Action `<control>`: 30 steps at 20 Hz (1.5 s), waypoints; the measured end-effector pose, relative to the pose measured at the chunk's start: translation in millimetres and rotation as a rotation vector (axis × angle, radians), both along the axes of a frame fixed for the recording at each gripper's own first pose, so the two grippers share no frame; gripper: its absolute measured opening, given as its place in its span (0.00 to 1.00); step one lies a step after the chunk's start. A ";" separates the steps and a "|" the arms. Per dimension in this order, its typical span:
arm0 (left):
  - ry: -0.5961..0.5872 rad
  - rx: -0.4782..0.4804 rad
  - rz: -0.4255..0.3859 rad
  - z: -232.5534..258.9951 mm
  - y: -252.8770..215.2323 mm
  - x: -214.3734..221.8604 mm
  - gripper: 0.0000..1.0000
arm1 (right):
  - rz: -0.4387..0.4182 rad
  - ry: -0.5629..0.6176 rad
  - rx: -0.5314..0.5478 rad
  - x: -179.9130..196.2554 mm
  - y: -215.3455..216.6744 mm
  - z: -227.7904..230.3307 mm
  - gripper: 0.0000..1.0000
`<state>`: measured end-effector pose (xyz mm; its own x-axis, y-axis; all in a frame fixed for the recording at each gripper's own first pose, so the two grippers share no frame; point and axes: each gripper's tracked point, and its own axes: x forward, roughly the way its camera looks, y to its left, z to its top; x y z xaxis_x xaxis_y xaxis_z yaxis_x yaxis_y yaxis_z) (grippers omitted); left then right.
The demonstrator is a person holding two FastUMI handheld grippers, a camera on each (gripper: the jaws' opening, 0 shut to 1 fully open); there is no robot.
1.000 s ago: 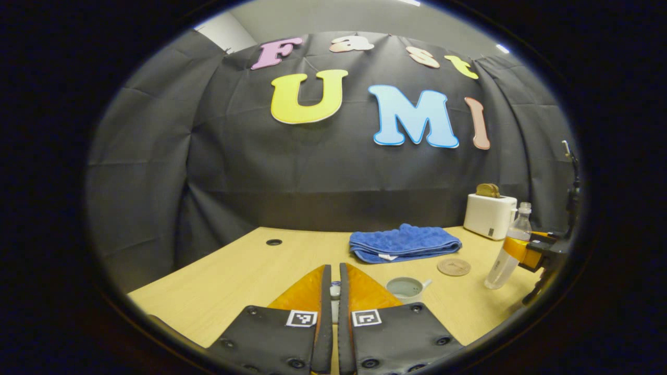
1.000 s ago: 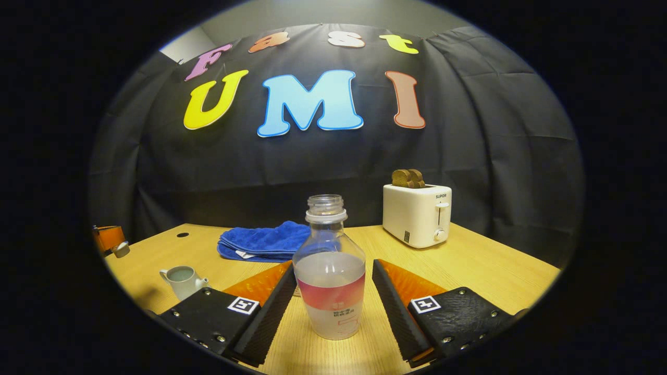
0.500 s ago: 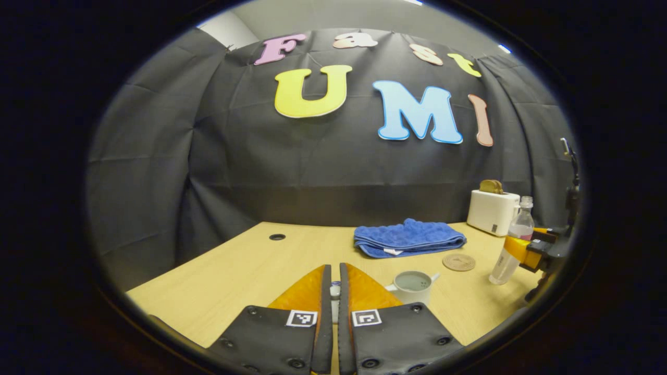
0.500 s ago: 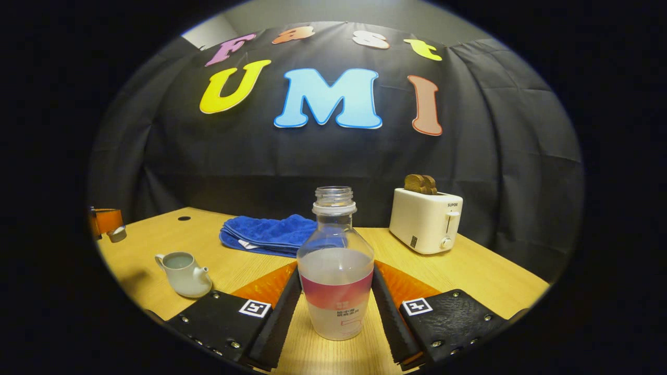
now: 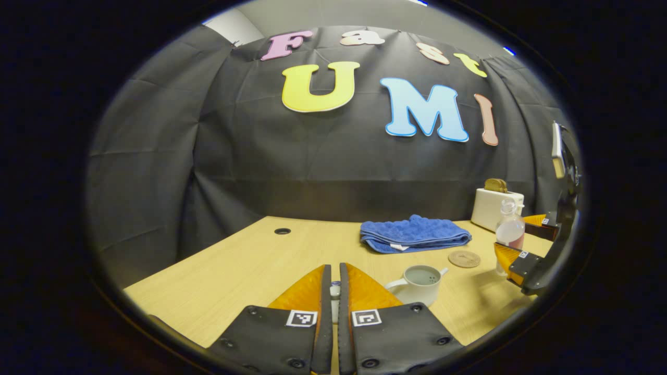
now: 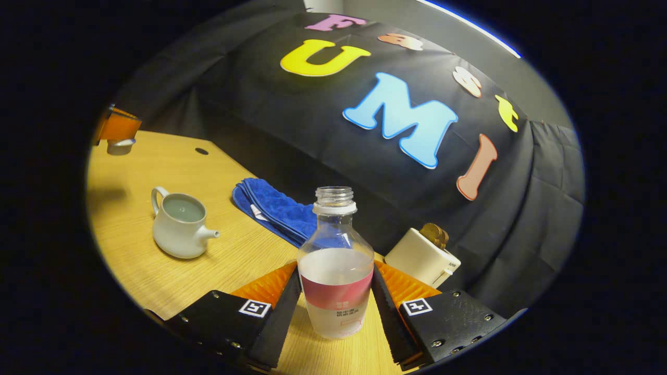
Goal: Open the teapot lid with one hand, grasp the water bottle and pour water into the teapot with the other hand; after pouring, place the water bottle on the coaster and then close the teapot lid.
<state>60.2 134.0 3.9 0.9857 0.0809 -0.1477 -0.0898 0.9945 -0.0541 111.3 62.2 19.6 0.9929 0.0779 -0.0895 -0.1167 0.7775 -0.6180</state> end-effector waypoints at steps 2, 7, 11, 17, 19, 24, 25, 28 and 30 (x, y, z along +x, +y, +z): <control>0.002 -0.002 0.005 -1.3 4.9 -2.0 0.10 | 0.015 -0.012 -0.095 0.9 11.8 0.4 0.76; 0.012 -0.011 0.022 -7.7 17.3 -5.1 0.11 | 0.051 -0.066 -0.319 3.4 30.7 2.8 0.76; 0.021 -0.018 0.028 -13.4 23.6 -5.4 0.10 | 0.072 -0.127 -0.485 2.0 41.1 7.6 0.76; 0.031 -0.029 0.034 -19.9 29.4 -6.6 0.10 | 0.090 -0.211 -0.657 8.4 51.9 21.3 0.76; 0.036 -0.032 0.034 -23.1 30.9 -6.8 0.11 | 0.096 -0.233 -0.699 9.6 53.9 25.3 0.76; 0.043 -0.036 0.041 -27.3 35.5 -7.7 0.10 | 0.114 -0.272 -0.787 13.3 58.1 33.2 0.76; 0.046 -0.036 0.042 -28.6 36.4 -7.9 0.10 | 0.113 -0.286 -0.808 14.5 59.4 36.3 0.76; 0.053 -0.041 0.042 -32.1 37.7 -8.6 0.11 | 0.118 -0.313 -0.864 15.8 60.2 41.2 0.76; 0.059 -0.043 0.044 -35.8 38.7 -8.3 0.11 | 0.122 -0.329 -0.900 15.5 60.5 45.1 0.76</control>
<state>51.9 172.7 -31.9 0.9709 0.1161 -0.2095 -0.1374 0.9864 -0.0898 126.9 122.7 64.7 0.9686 0.2203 0.1154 0.1204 -0.0095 -0.9927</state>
